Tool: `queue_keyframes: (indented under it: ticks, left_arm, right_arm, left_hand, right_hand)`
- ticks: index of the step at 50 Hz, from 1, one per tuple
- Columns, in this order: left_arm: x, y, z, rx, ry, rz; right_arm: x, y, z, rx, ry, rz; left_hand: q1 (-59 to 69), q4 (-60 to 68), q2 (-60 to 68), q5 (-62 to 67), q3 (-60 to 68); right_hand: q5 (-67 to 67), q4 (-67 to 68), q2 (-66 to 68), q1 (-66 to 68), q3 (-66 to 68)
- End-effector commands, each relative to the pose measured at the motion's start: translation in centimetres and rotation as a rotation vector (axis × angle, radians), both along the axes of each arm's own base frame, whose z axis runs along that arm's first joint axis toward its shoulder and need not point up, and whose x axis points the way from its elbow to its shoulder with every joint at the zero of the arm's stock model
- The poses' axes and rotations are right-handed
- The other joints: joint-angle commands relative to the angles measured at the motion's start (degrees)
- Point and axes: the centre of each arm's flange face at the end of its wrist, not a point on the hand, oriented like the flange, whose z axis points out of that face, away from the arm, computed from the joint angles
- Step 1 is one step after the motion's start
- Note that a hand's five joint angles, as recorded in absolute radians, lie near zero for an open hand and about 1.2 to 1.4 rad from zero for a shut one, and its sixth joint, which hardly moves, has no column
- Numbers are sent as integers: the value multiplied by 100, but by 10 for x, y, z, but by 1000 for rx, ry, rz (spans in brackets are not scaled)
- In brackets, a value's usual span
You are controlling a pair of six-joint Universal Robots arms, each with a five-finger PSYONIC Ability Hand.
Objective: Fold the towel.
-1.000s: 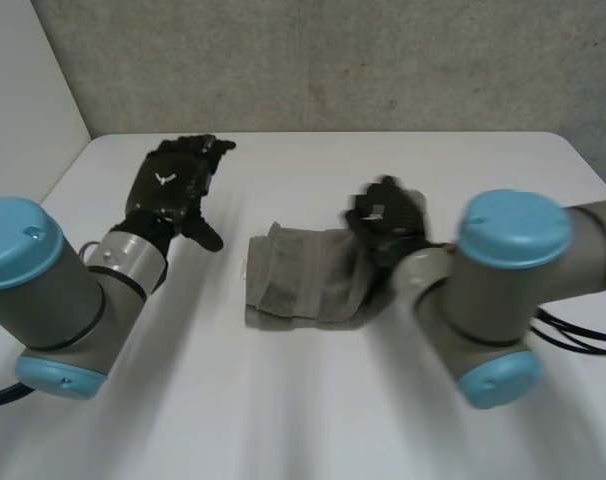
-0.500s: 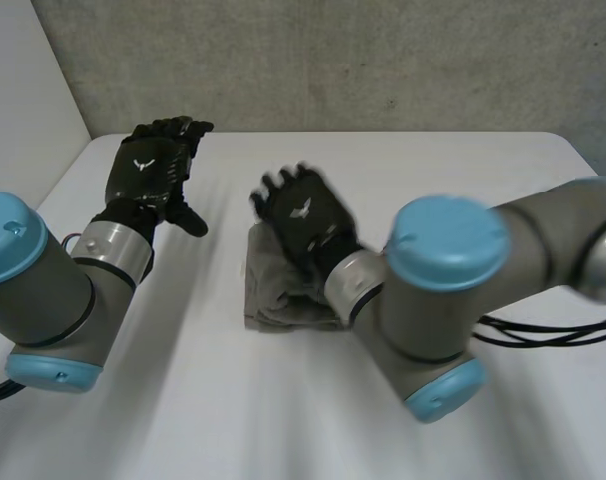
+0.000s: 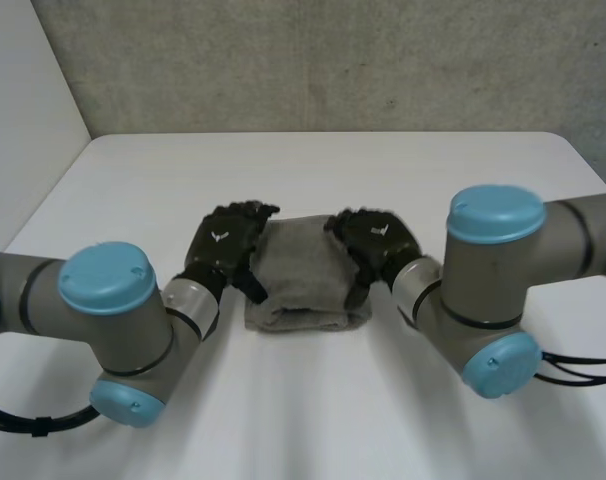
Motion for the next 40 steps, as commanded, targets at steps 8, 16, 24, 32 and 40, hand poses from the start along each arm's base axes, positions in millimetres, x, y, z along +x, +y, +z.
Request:
queue_keyframes:
  ticks: [8, 16, 24, 32, 40]
  left_arm:
    - [4, 0, 53, -137, 26, 8]
    - [16, 12, 151, -279, 106, 27]
    - [63, 0, 204, -263, 80, 214]
    - [77, -7, 211, -237, 65, 258]
    - [75, -4, 211, -215, 60, 248]
  right_arm:
    - [-2, -2, 66, -114, -85, 20]
    - [-32, 2, 160, -314, -199, -113]
    - [-76, 1, 210, -420, -215, -343]
    - [-82, -8, 205, -343, -158, -379]
    - [-84, -13, 202, -334, -148, -392]
  left_hand:
    - [119, 117, 117, 83, 115]
    - [102, 100, 100, 66, 99]
    - [-32, -35, -35, -69, -36]
    - [-49, -51, -51, -85, -53]
    - [-49, -51, -51, -85, -53]
  right_hand:
    - [-357, -527, -446, -338, -432]
    - [-357, -527, -446, -338, -432]
    - [-357, -527, -446, -338, -432]
    - [-357, -527, -446, -338, -432]
    - [-357, -527, -446, -338, -432]
